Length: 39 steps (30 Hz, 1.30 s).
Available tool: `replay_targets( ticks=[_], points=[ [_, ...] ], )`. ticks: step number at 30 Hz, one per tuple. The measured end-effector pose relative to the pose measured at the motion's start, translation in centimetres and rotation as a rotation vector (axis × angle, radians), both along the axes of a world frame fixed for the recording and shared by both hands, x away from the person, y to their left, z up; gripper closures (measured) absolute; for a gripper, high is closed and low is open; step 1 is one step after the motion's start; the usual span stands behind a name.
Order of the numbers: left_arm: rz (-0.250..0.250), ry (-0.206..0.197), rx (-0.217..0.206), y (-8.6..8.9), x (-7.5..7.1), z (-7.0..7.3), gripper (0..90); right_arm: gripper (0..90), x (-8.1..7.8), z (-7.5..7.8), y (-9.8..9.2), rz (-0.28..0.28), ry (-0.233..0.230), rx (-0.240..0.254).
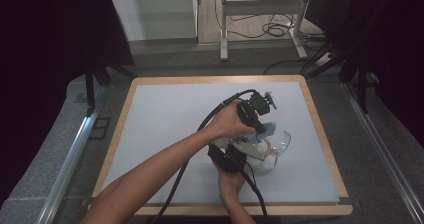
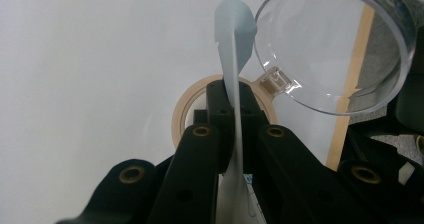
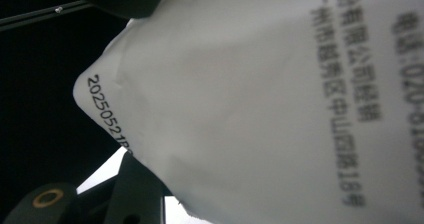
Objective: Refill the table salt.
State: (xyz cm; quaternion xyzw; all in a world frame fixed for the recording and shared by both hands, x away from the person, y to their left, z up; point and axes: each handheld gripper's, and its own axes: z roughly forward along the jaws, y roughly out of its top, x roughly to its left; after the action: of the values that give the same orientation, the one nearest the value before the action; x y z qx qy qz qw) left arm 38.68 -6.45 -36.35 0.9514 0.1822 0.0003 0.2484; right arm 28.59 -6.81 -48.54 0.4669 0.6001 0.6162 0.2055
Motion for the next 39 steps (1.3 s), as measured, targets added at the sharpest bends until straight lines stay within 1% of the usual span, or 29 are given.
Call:
replay_targets(
  ticks=[9,19,39],
  points=[
    [0.002,0.004,0.003,-0.17,0.01,-0.24,89.9,54.9,0.01,-0.19,-0.1,-0.001,0.0,0.007],
    [-0.002,0.0,0.002,-0.21,0.06,-0.24,89.9,55.0,0.05,-0.21,-0.13,-0.004,0.0,0.008],
    [-0.003,-0.003,0.008,-0.43,0.02,-0.12,89.9,55.0,0.12,-0.07,-0.24,-0.006,0.003,0.03]
  ],
)
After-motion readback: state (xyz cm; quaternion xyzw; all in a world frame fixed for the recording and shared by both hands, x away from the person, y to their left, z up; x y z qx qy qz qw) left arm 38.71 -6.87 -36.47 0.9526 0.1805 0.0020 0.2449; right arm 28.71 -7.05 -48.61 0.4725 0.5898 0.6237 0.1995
